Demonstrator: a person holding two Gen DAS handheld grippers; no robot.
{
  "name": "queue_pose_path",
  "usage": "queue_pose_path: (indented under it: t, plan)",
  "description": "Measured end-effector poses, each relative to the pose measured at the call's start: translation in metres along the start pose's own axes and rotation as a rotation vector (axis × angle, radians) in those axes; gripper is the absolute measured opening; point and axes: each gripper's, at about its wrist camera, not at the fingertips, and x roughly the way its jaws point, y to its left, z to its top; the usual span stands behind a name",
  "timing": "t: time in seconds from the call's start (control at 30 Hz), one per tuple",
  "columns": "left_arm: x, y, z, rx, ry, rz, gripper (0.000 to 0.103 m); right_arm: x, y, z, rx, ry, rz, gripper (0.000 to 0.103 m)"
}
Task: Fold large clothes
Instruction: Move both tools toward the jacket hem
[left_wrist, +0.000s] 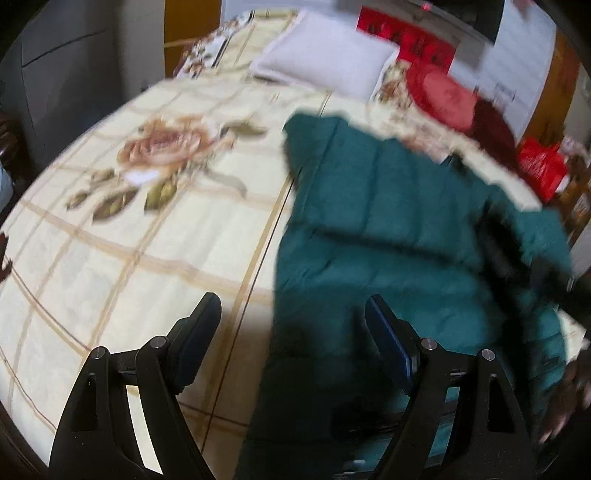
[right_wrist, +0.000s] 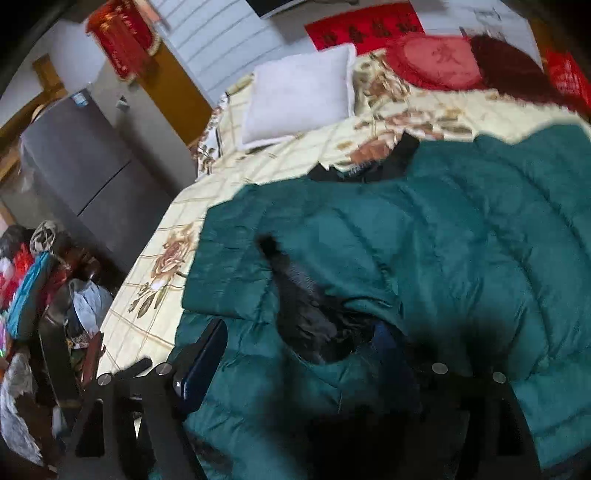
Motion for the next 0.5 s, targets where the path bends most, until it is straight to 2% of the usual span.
queue_pose_path:
  t: [0.1, 0.13, 0.17, 0.23, 0.33, 0.43, 0.5]
  plan:
    - [-0.016, -0.024, 0.016, 0.029, -0.031, -0.096, 0.081, -0.028, 0.008, -0.009, -0.030, -0.066, -0.042, 0.080]
    - [-0.018, -0.037, 0.020, 0.049, -0.029, -0.141, 0.081, -0.042, 0.009, -0.014, -0.043, -0.105, -0.085, 0.080]
    - [-0.019, -0.051, 0.022, 0.069, -0.031, -0.173, 0.081, -0.053, 0.010, -0.018, -0.055, -0.135, -0.137, 0.080]
    - [-0.015, -0.085, 0.023, 0.138, -0.021, -0.259, 0.081, -0.073, 0.001, -0.034, -0.081, -0.186, -0.334, 0.080]
    - [-0.008, -0.125, 0.015, 0.171, 0.014, -0.355, 0.081, -0.085, -0.016, -0.059, -0.082, -0.212, -0.511, 0.080]
    - [-0.003, -0.156, 0.005, 0.186, 0.016, -0.435, 0.081, -0.088, -0.039, -0.080, -0.041, -0.222, -0.543, 0.080]
    - [0.001, -0.168, 0.003, 0.191, 0.015, -0.428, 0.081, -0.082, -0.047, -0.087, -0.020, -0.218, -0.527, 0.080]
